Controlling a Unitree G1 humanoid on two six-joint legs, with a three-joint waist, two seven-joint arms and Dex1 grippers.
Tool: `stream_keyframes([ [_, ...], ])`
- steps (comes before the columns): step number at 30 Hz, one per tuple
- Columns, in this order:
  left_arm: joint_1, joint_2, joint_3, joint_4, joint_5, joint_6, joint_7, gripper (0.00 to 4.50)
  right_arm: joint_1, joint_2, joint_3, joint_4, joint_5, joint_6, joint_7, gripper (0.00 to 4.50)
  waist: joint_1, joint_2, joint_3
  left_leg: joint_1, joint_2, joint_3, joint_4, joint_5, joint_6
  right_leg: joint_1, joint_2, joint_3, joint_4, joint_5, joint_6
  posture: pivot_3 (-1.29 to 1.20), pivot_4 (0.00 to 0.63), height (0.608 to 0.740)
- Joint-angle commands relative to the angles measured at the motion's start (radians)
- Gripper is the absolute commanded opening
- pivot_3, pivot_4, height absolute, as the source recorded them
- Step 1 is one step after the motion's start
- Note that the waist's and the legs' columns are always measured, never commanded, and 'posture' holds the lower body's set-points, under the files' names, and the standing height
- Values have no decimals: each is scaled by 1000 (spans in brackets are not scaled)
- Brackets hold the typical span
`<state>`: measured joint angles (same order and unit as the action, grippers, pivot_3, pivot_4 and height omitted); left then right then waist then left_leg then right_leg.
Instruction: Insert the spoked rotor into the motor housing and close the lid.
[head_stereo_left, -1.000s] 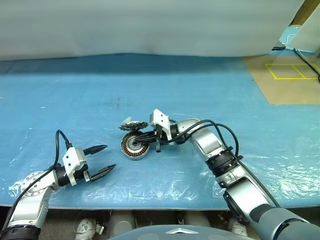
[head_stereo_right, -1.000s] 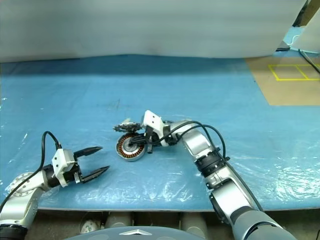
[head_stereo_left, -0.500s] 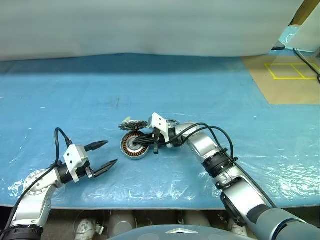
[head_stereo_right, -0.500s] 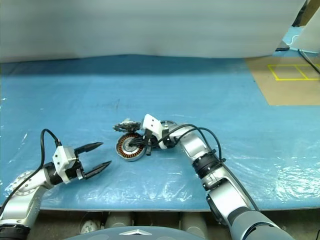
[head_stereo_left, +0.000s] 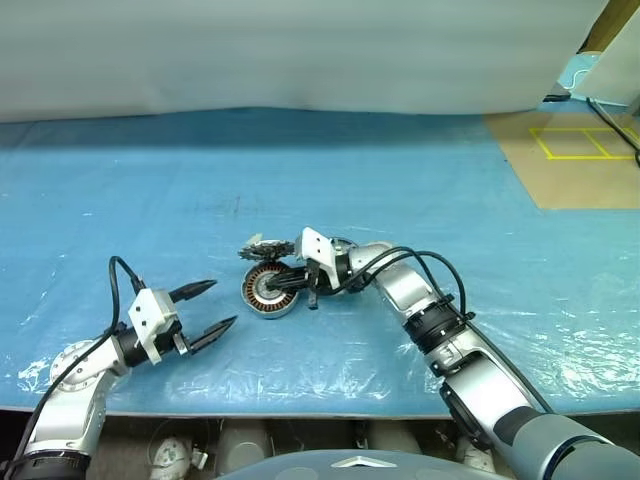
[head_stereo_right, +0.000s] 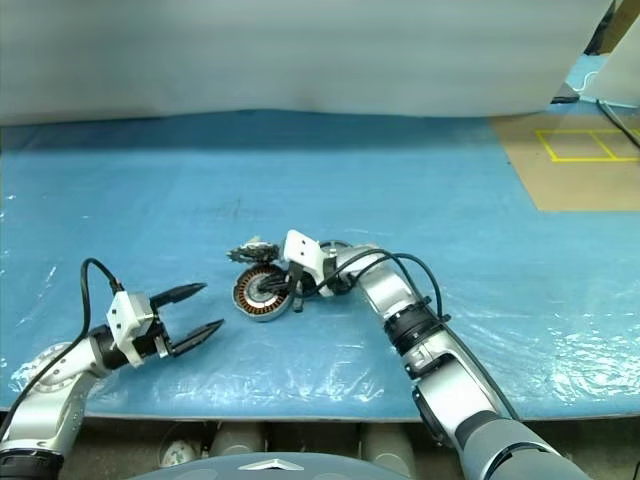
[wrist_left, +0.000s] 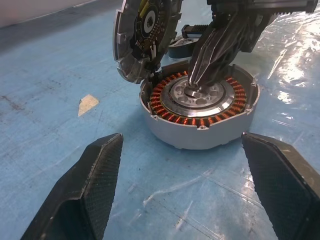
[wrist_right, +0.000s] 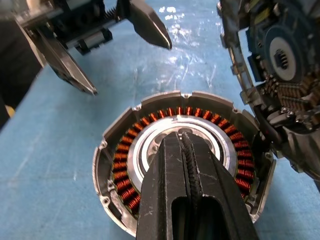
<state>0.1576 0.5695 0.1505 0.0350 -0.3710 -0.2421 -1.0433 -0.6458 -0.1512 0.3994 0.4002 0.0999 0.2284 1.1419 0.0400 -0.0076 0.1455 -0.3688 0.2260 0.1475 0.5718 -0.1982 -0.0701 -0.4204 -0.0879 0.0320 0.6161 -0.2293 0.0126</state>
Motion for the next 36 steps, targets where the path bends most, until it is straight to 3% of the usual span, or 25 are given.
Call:
stream_keyframes([
  [1, 1, 9, 6, -6, -2, -18, -5, 3981, -21, 13, -14, -68, 36, 25, 18, 17, 1, 0, 0, -1, 0, 0, 0, 0, 0, 0, 0, 0, 0, 0, 0, 0, 150, 740],
  [9, -1, 9, 3, 7, 2, -25, -14, 3981, -15, 44, 27, -24, -15, -5, -23, 17, 1, 0, 0, -1, 1, 0, -1, 0, 0, -1, 0, -1, 0, 0, -1, 0, 150, 740],
  [15, -2, 5, -4, 24, 11, -39, -21, 3981, -14, 57, 69, 141, -126, -134, -117, 17, -1, 0, 0, 0, 1, 0, -1, 0, 0, -1, 0, -1, 0, -1, -1, 0, 150, 740],
  [19, -5, 5, -5, 32, 11, -44, -25, 3981, 12, 63, 54, 132, -109, -86, -120, 17, -1, 0, 0, 2, 1, 1, -1, 0, 0, 0, 0, 0, 1, -1, -1, 0, 150, 740],
  [31, -56, 8, -7, 114, 16, -77, -64, 3981, 13, 42, 55, 147, -153, -169, -177, 17, 0, 0, -1, 3, 0, 1, -1, 0, 0, 1, -1, 0, 2, -1, -1, 0, 150, 740],
  [36, -69, 6, -8, 135, 19, -88, -74, 3981, 3, 15, 113, 240, -249, -201, -235, 17, -1, 0, -4, 4, 0, 1, -1, 0, 0, 2, 0, 0, 3, -1, -1, 0, 150, 740],
])
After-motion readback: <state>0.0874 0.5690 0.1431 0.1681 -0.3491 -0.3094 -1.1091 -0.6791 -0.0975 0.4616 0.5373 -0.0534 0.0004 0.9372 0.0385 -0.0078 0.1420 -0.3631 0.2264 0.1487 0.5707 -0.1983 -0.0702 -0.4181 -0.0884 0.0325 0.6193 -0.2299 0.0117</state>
